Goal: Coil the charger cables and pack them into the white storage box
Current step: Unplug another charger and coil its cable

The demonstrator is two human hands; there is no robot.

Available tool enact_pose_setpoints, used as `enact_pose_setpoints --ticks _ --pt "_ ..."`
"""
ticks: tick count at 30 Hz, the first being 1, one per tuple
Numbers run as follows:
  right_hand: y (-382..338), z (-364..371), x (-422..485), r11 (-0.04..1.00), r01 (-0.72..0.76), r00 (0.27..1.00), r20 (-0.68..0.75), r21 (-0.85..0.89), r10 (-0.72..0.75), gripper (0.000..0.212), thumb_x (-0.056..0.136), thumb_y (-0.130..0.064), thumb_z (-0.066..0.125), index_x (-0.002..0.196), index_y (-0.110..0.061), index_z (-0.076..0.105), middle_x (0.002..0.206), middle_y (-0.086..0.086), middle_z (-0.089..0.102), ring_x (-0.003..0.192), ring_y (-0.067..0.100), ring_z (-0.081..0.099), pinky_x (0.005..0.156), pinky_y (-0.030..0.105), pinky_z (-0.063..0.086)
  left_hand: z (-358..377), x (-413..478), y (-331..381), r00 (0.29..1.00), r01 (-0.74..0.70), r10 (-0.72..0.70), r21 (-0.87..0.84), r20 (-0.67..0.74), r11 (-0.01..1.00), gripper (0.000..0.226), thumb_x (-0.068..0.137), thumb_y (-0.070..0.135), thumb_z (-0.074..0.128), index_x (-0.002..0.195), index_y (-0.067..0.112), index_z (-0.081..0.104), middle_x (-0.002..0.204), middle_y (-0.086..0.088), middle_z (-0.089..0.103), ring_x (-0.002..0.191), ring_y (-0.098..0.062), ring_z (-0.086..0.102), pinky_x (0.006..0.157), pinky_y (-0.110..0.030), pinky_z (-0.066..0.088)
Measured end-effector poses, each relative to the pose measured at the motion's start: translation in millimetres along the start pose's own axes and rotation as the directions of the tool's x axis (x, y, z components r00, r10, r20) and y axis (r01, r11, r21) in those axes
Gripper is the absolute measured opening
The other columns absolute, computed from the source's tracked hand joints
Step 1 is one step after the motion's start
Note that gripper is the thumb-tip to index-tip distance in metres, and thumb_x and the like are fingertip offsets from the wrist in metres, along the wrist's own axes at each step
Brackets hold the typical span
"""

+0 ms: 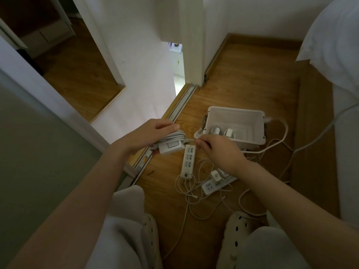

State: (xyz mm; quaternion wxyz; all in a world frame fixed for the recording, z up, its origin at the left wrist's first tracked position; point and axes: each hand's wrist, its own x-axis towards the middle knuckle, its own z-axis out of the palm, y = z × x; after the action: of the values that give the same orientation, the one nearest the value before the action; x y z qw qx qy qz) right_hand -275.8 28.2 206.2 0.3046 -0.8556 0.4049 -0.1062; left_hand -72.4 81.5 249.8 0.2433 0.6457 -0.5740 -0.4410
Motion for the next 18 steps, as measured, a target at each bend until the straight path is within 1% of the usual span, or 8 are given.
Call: enact_pose_setpoints --ticks 2,3,5,8,11,14,16,18 --pt "-5.2 -0.9 0.3 1.0 -0.015 0.999 -0.039 -0.014 0.015 0.031 0.1 -0.033 0.036 0.087 -0.022 0.062 0.058 -0.008 0.051 0.048 0.007 0.045 0.047 0.023 0.033 0.3 2.7 -1.4 0.997 -0.046 0.047 0.029 -0.065 0.999 0.029 0.083 0.053 0.049 0.092 0.03 0.065 0.085 -0.003 0.065 0.069 -0.021 0.065 0.055 -0.031 0.054" --pt "-6.6 -1.1 0.5 1.0 -0.027 0.998 -0.06 -0.015 0.026 0.03 0.1 -0.032 0.036 0.087 -0.023 0.062 0.057 -0.008 0.051 0.048 0.006 0.045 0.047 0.022 0.033 0.8 4.8 -2.9 0.992 -0.068 0.074 0.065 -0.1 0.996 0.027 0.083 0.053 0.052 0.092 0.032 0.065 0.085 0.0 0.065 0.069 -0.018 0.065 0.053 -0.029 0.056" --pt "-8.1 -2.2 0.0 0.999 -0.048 0.994 -0.095 -0.007 0.047 0.028 0.099 -0.031 0.038 0.086 -0.023 0.062 0.056 -0.01 0.051 0.048 0.005 0.046 0.047 0.021 0.031 3.8 9.3 -8.6 0.977 -0.071 0.096 0.136 -0.189 0.988 0.022 0.083 0.053 0.056 0.093 0.035 0.065 0.09 0.001 0.064 0.076 -0.019 0.066 0.058 -0.035 0.057" --pt "-10.4 -2.9 -2.1 0.996 -0.061 0.991 -0.113 0.06 0.067 0.028 0.1 -0.027 0.038 0.091 -0.022 0.064 0.06 -0.008 0.054 0.046 0.005 0.044 0.045 0.019 0.032 12.0 13.2 -15.6 0.938 -0.072 0.133 0.195 -0.32 0.978 0.009 0.085 0.046 0.059 0.091 0.039 0.06 0.094 0.007 0.06 0.085 -0.012 0.062 0.064 -0.026 0.055" --pt "-14.3 -0.9 -6.5 0.976 -0.07 0.989 -0.112 0.207 0.095 0.028 0.1 -0.023 0.036 0.096 -0.019 0.064 0.065 0.001 0.059 0.041 0.005 0.039 0.04 0.015 0.031 15.3 16.7 -19.4 0.894 -0.082 0.234 0.372 -0.383 0.924 0.019 0.087 0.043 0.057 0.101 0.03 0.058 0.099 0.006 0.057 0.087 -0.01 0.057 0.07 -0.021 0.049" --pt "-19.1 3.3 -10.7 0.942 -0.091 0.988 -0.091 0.324 0.127 0.029 0.101 -0.022 0.035 0.099 -0.017 0.063 0.057 -0.004 0.052 0.037 0.005 0.037 0.036 0.014 0.029 18.1 20.5 -24.3 0.858 -0.017 0.263 0.488 -0.441 0.873 0.032 0.09 0.041 0.054 0.115 0.021 0.054 0.104 0.003 0.048 0.087 -0.011 0.052 0.071 -0.019 0.044" --pt "-24.8 7.1 -12.2 0.934 -0.101 0.991 -0.043 0.341 0.123 0.03 0.101 -0.023 0.034 0.104 -0.017 0.063 0.054 -0.006 0.046 0.039 0.006 0.034 0.037 0.014 0.026 21.8 21.9 -25.9 0.844 0.027 0.264 0.529 -0.467 0.848 0.035 0.091 0.039 0.052 0.119 0.019 0.05 0.109 -0.001 0.043 0.086 -0.011 0.048 0.074 -0.021 0.045" --pt "-30.3 8.2 -12.0 0.906 -0.126 0.992 0.041 0.404 0.119 0.03 0.101 -0.022 0.033 0.108 -0.016 0.062 0.057 -0.006 0.045 0.043 0.007 0.033 0.039 0.015 0.026 24.3 22.8 -26.2 0.837 0.057 0.248 0.529 -0.487 0.847 0.035 0.092 0.038 0.052 0.12 0.018 0.047 0.114 -0.005 0.042 0.086 -0.012 0.047 0.075 -0.024 0.047"
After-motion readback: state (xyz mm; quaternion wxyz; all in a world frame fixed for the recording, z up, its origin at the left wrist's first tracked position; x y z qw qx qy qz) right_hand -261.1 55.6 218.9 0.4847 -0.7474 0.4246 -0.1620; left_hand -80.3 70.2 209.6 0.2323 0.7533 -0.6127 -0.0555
